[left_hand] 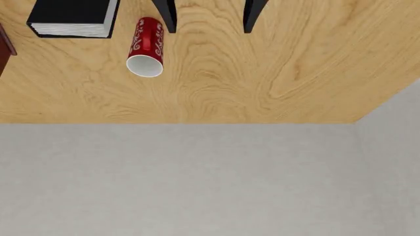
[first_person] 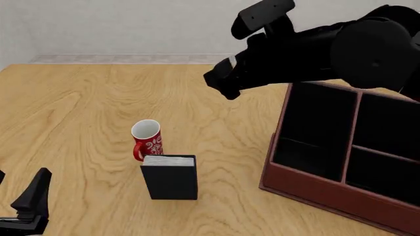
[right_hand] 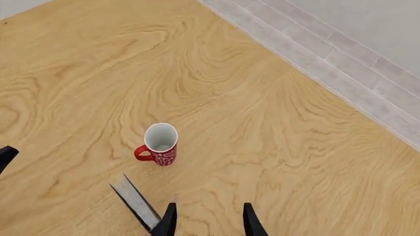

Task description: Pick up the book and place it in the left compartment of the caddy.

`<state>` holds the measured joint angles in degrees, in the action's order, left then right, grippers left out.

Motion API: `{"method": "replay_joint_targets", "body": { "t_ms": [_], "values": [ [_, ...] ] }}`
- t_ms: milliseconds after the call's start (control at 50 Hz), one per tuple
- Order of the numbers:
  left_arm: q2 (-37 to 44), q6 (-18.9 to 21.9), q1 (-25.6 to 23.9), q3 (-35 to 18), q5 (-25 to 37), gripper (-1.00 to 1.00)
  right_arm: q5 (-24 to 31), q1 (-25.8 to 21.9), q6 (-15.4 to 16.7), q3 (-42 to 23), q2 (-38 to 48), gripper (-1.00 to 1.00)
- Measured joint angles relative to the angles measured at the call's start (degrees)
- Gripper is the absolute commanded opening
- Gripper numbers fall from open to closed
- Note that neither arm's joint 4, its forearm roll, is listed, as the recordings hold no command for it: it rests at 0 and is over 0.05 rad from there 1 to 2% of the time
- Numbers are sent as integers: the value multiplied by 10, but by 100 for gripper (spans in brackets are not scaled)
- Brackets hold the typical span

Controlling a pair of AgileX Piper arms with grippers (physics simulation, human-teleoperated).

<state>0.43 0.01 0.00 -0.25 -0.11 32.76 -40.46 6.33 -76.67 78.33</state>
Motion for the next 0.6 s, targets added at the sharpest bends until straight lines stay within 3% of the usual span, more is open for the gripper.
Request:
{"method": "replay_joint_targets", "body": {
  "t_ms": [600],
  "values": [
    [0, 0, 0, 0, 0, 100, 27, -49, 13, -48, 89, 100]
  ]
}}
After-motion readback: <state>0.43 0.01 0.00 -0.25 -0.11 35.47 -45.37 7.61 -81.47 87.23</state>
